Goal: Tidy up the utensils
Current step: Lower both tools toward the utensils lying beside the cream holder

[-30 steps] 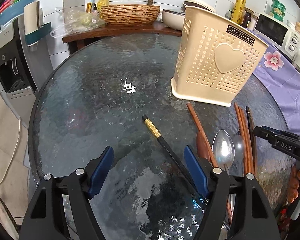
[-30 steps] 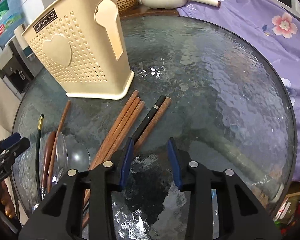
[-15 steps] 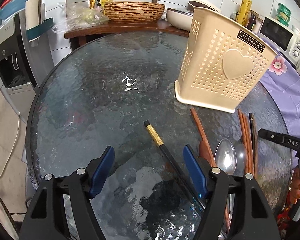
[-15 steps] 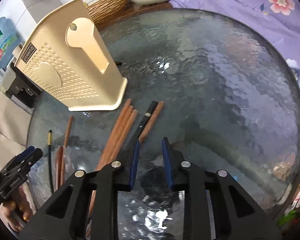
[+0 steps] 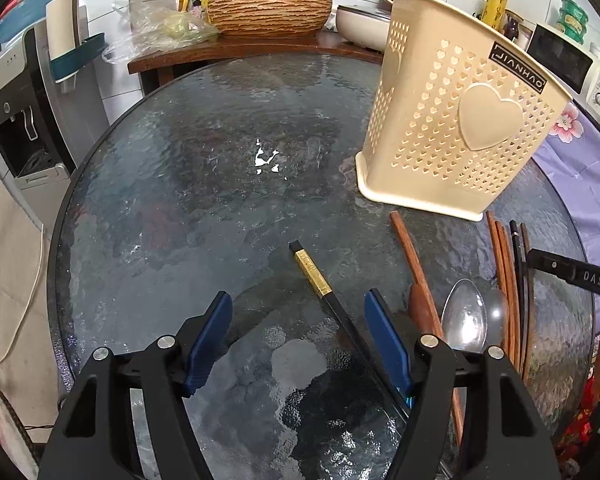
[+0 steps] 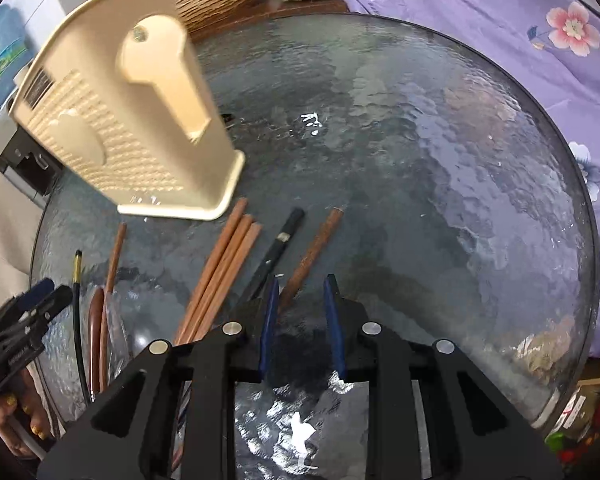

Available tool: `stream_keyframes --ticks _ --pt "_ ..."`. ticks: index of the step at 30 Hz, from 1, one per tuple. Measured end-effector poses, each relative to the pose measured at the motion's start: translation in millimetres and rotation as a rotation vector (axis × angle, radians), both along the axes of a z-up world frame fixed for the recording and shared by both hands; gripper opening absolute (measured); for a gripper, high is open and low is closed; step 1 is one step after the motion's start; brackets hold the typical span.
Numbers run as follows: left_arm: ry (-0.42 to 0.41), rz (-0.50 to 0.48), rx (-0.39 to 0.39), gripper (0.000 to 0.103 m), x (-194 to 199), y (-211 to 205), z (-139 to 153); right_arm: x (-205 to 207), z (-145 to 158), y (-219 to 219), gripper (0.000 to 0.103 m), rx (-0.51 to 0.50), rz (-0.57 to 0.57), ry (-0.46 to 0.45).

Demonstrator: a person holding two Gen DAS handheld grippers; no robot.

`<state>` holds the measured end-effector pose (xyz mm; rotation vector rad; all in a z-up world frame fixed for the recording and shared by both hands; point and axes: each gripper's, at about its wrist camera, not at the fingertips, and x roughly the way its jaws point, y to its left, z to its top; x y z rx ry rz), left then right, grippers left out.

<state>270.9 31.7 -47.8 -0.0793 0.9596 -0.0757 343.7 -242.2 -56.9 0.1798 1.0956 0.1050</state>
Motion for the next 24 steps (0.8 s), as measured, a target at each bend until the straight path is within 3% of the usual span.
stream_keyframes --ticks 15,24 --pt "0.063 -0.006 0.062 0.047 22 -17 -4 13 -2 30 0.023 -0.109 0.068 0.003" --pt "0.086 -0.039 0.116 0.035 39 -38 -4 10 -1 38 0.012 -0.097 0.071 -0.005"
